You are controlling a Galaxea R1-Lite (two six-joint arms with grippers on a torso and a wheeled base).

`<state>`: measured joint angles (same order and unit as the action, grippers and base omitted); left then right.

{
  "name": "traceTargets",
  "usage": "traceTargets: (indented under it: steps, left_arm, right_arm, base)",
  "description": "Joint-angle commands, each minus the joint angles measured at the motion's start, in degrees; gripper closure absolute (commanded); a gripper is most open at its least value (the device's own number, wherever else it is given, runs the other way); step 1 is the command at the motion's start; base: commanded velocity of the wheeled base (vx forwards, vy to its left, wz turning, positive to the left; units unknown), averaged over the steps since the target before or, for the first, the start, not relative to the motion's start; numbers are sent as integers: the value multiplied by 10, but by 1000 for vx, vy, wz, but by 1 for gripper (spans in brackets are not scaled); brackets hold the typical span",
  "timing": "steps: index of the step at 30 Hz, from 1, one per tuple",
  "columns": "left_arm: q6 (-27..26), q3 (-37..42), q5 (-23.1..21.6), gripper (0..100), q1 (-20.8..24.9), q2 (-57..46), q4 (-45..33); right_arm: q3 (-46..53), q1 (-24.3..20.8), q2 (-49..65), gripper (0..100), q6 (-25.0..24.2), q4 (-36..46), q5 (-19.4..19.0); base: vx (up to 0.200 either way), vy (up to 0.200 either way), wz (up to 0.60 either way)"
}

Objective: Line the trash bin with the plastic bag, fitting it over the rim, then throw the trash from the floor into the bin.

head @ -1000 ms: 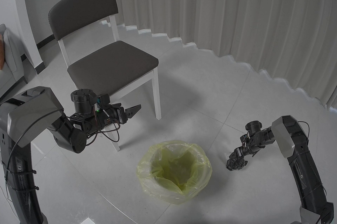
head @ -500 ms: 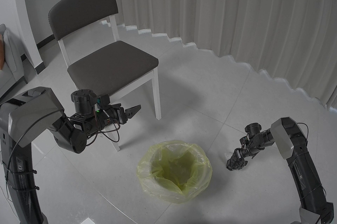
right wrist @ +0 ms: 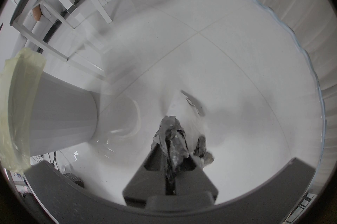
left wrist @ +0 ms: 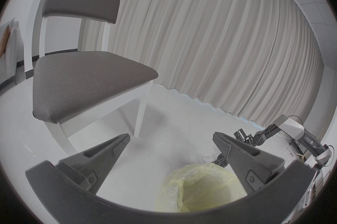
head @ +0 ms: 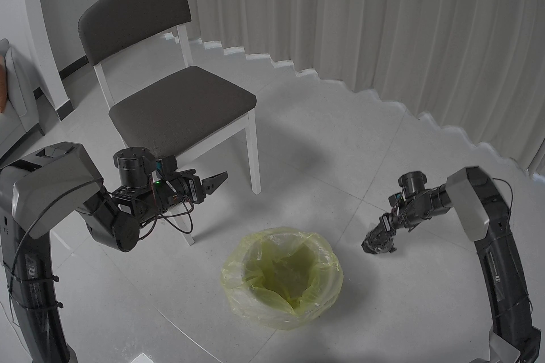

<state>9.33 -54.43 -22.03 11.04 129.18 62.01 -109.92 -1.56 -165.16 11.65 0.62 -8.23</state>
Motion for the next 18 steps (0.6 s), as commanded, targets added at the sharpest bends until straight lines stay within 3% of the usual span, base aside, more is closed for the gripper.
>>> traceTargets:
  steps: [1, 6, 10, 18]
  left_arm:
    - [2, 42, 0, 0, 6, -13, 48]
    - [1, 70, 0, 0, 8, -8, 92]
    - [1, 82, 0, 0, 8, -12, 108]
    - [1, 85, 0, 0, 14, -10, 119]
  right_arm:
    - [246, -100, 368, 100, 1, -105, -5]
    - [296, -203, 462, 100, 7, -105, 7]
    - [312, -272, 492, 100, 5, -101, 40]
    - [375, -342, 483, 100, 4, -96, 65]
  base:
    - [0, 0, 0]
    - [0, 0, 0]
    - [0, 0, 0]
    - [0, 0, 0]
